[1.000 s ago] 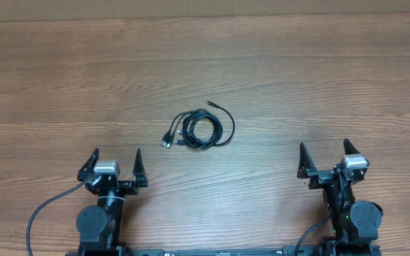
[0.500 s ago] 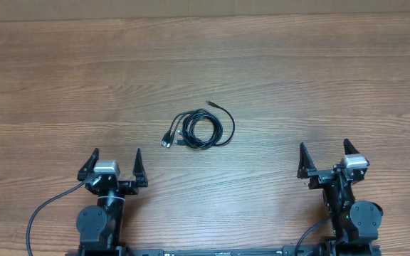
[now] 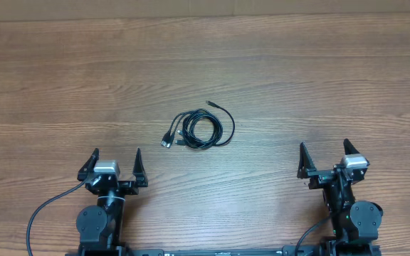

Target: Untangle cables

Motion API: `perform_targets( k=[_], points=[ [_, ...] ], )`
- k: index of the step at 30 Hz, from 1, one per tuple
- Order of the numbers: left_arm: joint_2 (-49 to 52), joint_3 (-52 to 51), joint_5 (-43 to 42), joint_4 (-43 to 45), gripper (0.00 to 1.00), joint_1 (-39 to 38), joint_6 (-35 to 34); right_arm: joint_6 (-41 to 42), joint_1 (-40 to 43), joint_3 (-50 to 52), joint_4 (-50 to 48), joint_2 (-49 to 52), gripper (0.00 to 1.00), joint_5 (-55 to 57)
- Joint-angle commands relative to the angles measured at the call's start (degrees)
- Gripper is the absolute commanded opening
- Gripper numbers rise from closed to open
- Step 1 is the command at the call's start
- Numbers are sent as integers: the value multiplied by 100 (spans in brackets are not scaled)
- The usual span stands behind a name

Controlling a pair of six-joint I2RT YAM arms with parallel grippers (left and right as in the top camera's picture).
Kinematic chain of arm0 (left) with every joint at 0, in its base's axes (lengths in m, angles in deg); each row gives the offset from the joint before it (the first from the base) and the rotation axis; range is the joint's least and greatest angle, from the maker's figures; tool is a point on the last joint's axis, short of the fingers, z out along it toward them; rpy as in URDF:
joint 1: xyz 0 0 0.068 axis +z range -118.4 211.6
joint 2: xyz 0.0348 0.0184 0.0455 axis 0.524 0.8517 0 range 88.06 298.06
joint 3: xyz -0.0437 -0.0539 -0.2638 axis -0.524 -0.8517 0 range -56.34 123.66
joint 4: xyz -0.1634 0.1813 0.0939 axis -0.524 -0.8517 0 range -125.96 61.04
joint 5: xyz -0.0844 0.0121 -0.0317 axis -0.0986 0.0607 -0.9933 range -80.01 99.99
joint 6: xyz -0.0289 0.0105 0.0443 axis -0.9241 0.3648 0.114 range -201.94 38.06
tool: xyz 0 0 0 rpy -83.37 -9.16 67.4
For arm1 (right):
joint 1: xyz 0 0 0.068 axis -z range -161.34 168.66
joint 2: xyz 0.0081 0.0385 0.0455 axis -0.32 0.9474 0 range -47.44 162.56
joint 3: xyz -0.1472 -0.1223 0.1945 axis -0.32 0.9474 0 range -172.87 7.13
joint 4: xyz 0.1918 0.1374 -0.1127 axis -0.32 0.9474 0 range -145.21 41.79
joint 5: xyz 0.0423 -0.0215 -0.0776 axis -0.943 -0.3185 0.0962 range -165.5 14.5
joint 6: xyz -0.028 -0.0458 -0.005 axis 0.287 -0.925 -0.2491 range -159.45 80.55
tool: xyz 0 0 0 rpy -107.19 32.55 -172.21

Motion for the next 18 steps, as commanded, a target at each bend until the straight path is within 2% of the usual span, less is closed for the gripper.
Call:
perform_targets(
  k=[1,10,18],
  points=[
    [-44,-24,-81,-7,100,35,129,-22,-26,61,-28,-46,100,13],
    [-44,-22,-83,-2,99,35,109,-22,-26,61,-26,-46,100,13],
    [-44,13,-85,-66,100,35,-208,-15,-26,55,-28,-46,100,13]
  ],
)
